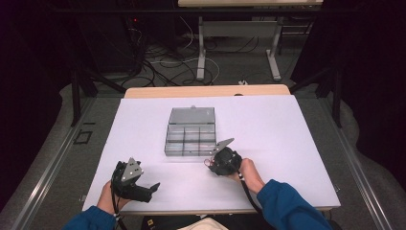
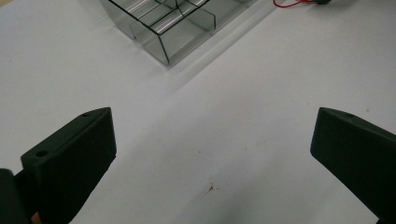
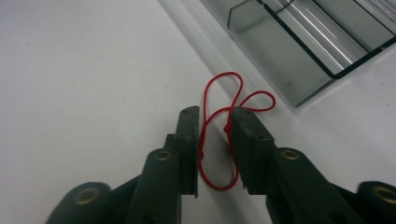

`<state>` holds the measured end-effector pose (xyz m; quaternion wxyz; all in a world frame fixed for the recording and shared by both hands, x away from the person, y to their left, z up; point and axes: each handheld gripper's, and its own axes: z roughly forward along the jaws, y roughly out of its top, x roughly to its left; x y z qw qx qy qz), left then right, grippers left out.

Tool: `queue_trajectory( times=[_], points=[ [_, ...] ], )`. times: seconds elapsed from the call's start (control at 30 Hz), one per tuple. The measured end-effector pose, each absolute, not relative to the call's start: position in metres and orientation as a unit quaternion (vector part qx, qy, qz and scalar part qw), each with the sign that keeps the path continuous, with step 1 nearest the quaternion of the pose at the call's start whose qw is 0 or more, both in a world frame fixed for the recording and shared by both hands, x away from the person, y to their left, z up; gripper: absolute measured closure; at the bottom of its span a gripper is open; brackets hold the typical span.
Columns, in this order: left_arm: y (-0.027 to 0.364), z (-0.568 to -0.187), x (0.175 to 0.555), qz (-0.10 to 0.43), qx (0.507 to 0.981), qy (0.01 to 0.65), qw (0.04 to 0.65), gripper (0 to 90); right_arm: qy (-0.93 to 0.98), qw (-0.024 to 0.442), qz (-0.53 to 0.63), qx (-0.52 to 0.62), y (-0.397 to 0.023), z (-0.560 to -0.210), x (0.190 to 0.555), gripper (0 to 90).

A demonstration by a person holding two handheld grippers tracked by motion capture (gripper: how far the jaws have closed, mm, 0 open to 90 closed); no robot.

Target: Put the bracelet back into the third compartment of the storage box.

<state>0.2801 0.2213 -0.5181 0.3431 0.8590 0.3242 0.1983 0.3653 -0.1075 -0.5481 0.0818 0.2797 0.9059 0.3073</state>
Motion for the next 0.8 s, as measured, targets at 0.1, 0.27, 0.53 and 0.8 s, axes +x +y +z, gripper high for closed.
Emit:
queue_trajectory(
  times=[0.1,0.27,0.53,0.8],
  points=[
    [0.2215,-0.5177,0.2804,0.202,0.861,0.322,0.338,0.2,0.906,0.076,0.310,0.280,-0.1080,-0.5483,0.3657,81.1],
    [0.2214,-0.5178,0.2805,0.203,0.861,0.321,0.340,0.2,0.905,0.077,0.314,0.275,-0.1077,-0.5491,0.3652,89.9],
    [0.2213,-0.5177,0.2804,0.203,0.861,0.321,0.339,0.2,0.906,0.082,0.313,0.273,-0.1086,-0.5462,0.3631,90.0],
    [0.2213,-0.5176,0.2795,0.200,0.860,0.324,0.340,0.2,0.905,0.080,0.321,0.266,-0.1121,-0.5394,0.3595,90.0]
  ],
)
